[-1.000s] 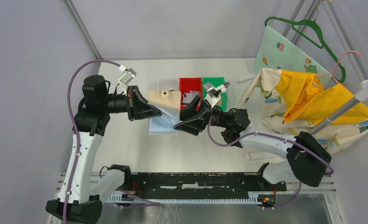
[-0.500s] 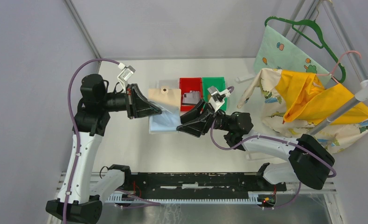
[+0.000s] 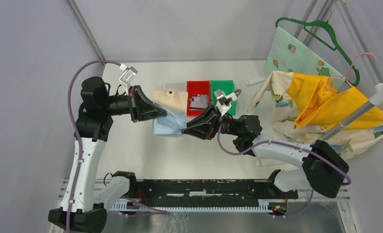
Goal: Take the credit cards out of the card holder
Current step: Remove the credit card from the card holder.
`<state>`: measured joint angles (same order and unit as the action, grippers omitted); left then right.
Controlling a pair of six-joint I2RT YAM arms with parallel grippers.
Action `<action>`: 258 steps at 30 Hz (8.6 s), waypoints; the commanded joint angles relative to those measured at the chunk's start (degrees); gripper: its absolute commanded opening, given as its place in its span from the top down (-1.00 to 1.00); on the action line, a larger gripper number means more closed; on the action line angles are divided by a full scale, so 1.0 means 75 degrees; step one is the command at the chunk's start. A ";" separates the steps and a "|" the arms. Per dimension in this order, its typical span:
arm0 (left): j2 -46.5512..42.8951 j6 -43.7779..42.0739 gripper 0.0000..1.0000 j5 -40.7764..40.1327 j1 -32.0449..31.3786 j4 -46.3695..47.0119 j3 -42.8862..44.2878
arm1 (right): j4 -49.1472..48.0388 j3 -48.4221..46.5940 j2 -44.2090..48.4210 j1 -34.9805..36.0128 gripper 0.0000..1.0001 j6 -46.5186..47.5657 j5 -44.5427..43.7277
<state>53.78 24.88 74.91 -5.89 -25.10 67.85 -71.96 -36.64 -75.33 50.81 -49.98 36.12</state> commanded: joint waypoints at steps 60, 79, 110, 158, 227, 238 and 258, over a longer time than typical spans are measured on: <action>-0.0766 -0.7861 -0.99 -0.1670 0.0010 -0.3547 0.0708 | 0.3953 -0.1116 0.0463 -0.0071 1.00 -0.1714 -0.2571; -0.2167 -0.8258 -0.80 -0.2620 0.0000 -0.1543 -0.1155 | 0.3398 -0.1508 -0.0319 0.0174 1.00 -0.2705 -0.1988; -0.0971 -0.2090 0.96 -0.1868 0.0003 0.0430 -0.0726 | 0.1918 -0.1261 -0.0329 0.0224 0.00 -0.2451 -0.1352; -0.0361 0.0320 0.96 0.0163 0.0005 0.0326 0.0121 | 0.2532 -0.2870 -0.0368 -0.0294 -0.31 0.1403 0.0500; -0.0463 -0.2009 -0.56 0.0032 0.0012 -0.1452 0.0240 | 0.2481 -0.3955 -0.1100 -0.0200 1.00 -0.0155 0.1189; -0.0589 -0.1928 -0.56 0.0233 0.0007 -0.1397 -0.0098 | -0.0298 -0.3036 -0.1104 -0.0161 1.00 -0.2019 -0.0568; -0.0194 -0.3569 0.96 -0.0543 0.0005 -0.2547 0.0246 | 0.4646 -0.2909 0.0071 0.0011 -0.01 0.2635 -0.0620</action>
<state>51.42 6.94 71.42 -5.87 -40.93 66.00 -55.92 -52.49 -76.88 51.24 -46.94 26.94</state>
